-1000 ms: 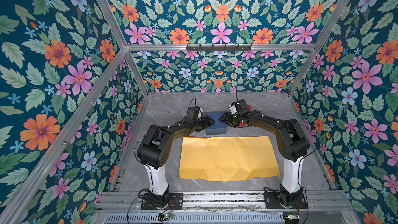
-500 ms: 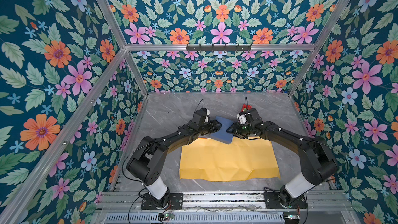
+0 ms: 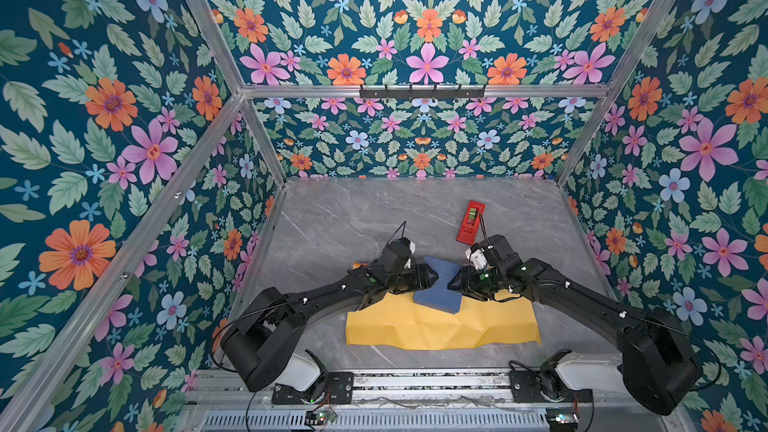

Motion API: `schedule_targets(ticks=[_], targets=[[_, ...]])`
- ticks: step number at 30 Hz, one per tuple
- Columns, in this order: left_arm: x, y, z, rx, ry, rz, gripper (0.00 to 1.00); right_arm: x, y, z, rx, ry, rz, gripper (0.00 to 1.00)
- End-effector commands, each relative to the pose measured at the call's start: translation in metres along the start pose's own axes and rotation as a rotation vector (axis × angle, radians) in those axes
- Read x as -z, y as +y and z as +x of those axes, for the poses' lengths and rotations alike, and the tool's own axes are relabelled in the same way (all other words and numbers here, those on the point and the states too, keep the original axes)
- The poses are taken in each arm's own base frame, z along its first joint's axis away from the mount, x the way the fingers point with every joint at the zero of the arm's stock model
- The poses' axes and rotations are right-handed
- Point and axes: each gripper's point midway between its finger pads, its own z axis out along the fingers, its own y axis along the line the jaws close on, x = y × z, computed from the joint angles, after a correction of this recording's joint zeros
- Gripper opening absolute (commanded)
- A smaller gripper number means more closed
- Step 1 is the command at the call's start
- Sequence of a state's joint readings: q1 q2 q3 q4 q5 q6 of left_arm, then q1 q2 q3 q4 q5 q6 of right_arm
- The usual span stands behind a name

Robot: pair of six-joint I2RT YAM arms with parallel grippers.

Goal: Wrap the gift box in paper
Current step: 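Carry the blue box with both grippers onto the paper's middle and release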

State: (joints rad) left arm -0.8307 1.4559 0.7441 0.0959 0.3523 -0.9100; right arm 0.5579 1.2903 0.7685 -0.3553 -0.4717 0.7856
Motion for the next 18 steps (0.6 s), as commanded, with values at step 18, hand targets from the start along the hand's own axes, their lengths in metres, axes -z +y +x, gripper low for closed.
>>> schedule_targets(ticks=[18], targets=[[-0.006,0.003,0.035,-0.060,0.145,0.013,0.77,-0.010,0.000,0.001,0.043,0.003,-0.032,0.51]])
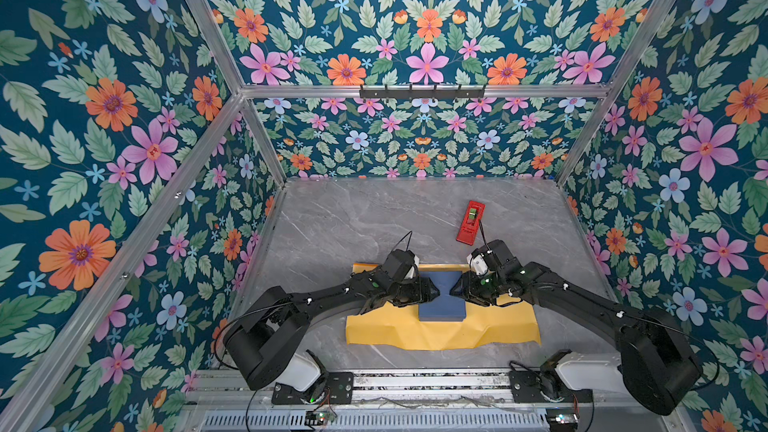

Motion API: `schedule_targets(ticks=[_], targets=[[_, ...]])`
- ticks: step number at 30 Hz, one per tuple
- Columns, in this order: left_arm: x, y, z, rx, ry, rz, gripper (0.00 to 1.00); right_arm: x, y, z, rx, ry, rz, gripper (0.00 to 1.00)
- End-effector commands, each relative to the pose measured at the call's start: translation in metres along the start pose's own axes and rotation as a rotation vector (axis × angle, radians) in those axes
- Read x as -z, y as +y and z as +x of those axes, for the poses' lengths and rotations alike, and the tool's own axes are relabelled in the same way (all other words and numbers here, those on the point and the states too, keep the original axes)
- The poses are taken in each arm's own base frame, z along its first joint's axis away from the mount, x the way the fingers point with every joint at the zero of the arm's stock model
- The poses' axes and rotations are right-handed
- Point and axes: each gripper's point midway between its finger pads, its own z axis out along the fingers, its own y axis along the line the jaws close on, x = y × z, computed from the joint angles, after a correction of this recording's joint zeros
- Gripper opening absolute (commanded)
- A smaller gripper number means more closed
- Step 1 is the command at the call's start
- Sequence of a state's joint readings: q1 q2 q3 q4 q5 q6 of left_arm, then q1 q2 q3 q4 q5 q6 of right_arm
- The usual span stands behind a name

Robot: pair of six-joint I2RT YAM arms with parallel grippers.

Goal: Wrap the gift box in paper
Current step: 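Carry the blue box with both grippers onto the paper's middle and release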

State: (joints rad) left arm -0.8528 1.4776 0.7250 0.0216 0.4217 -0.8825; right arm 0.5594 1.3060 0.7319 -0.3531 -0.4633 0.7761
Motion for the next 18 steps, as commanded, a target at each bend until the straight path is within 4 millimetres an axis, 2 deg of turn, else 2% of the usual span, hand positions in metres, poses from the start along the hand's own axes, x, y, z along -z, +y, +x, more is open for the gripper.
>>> schedule_targets(ticks=[1,7,11,15,16,18], targets=[[-0.001,-0.011,0.000,-0.057,0.011,0.043,0.78,-0.002,0.016,-0.008,0.056,-0.022,-0.063,0.52],[-0.006,-0.003,0.000,-0.078,0.027,0.007,0.80,-0.006,0.006,-0.008,0.052,-0.017,-0.021,0.55],[-0.002,0.004,-0.005,-0.081,0.004,-0.026,0.85,-0.003,0.002,-0.008,0.057,-0.028,0.004,0.61],[0.008,0.004,-0.012,-0.092,-0.024,-0.035,0.97,0.006,0.000,-0.010,0.078,-0.049,0.041,0.71],[0.011,0.003,-0.013,-0.097,-0.030,-0.036,1.00,0.009,0.000,-0.011,0.085,-0.053,0.051,0.76],[0.020,0.002,-0.018,-0.107,-0.049,-0.046,1.00,0.017,0.000,-0.012,0.094,-0.066,0.065,0.82]])
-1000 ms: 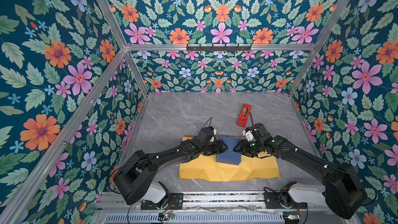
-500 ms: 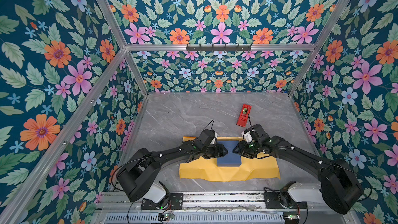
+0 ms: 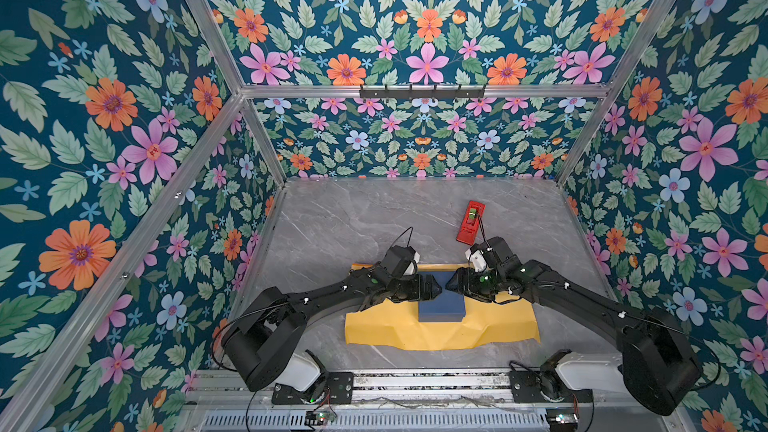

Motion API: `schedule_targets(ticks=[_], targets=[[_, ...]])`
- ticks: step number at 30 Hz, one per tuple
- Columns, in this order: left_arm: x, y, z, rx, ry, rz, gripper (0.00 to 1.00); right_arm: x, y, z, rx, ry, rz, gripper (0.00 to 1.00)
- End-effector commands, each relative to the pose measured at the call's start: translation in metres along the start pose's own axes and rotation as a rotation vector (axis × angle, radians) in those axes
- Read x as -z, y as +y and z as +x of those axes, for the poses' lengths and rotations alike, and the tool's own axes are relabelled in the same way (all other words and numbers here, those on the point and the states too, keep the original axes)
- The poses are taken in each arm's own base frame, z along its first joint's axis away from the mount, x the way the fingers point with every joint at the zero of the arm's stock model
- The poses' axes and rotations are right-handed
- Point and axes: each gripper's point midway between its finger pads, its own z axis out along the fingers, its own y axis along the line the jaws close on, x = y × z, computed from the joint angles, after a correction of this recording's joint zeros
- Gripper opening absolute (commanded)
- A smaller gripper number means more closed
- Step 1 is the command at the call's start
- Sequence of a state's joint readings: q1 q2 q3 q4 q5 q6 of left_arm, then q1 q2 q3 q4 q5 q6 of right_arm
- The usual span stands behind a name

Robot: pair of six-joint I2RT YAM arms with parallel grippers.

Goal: Wrap the gift box in paper

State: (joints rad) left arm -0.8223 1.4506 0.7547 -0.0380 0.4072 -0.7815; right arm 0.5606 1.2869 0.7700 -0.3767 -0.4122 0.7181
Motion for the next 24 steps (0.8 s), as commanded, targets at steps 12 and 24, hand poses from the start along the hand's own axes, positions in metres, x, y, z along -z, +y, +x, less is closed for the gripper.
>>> schedule_targets(ticks=[12,24], targets=[[0.052,0.070,-0.030,0.168,-0.213,-0.034,0.74,0.036,-0.073,-0.022,-0.122,-0.085,0.120,0.75],[0.014,0.124,-0.032,0.203,-0.162,-0.126,0.60,-0.007,-0.106,-0.038,-0.166,-0.086,0.176,0.61]])
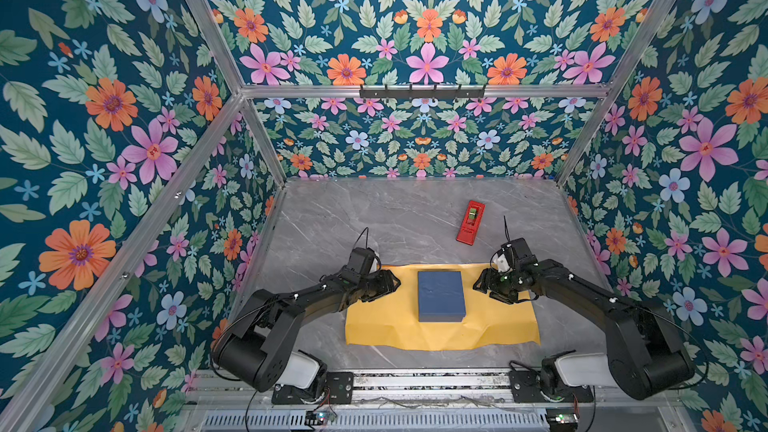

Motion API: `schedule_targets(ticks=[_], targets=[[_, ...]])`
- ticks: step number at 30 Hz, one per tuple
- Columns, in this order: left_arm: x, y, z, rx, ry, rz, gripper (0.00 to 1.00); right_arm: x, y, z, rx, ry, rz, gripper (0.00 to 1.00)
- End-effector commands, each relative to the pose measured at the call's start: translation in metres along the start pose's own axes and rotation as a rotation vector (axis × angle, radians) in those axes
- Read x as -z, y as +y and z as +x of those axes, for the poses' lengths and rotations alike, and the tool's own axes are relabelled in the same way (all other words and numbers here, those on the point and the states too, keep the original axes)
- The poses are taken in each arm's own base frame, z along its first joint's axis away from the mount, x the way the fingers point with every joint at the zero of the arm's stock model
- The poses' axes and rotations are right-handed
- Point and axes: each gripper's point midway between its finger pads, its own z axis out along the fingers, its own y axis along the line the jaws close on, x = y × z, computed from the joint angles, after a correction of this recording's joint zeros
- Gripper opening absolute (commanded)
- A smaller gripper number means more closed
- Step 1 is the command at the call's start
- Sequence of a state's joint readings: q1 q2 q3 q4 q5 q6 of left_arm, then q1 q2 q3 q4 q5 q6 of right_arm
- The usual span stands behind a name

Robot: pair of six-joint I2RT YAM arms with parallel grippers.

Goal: Wrap the gift box in paper

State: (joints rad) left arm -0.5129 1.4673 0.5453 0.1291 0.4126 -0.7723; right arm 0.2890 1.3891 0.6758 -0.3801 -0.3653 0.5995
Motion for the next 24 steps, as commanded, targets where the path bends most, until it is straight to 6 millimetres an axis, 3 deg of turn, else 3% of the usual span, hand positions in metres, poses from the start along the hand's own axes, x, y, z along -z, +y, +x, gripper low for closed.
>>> schedule_targets(ticks=[1,10,18,21,24], targets=[[-0.008,0.007,-0.005,-0.024,-0.009,-0.010,0.60,-0.008,0.006,-0.016,0.008,-0.049,-0.024,0.60],[-0.007,0.047,-0.028,0.017,-0.066,-0.091,0.60,-0.029,0.020,-0.041,0.011,-0.057,-0.060,0.54],[0.002,0.064,-0.033,0.041,-0.083,-0.119,0.62,-0.055,0.050,-0.057,0.053,-0.002,-0.103,0.52],[0.009,0.066,-0.037,0.036,-0.108,-0.133,0.66,-0.052,0.061,-0.060,0.081,0.007,-0.115,0.52],[0.017,0.058,-0.045,0.020,-0.139,-0.124,0.74,-0.037,0.061,-0.058,0.115,-0.004,-0.083,0.54]])
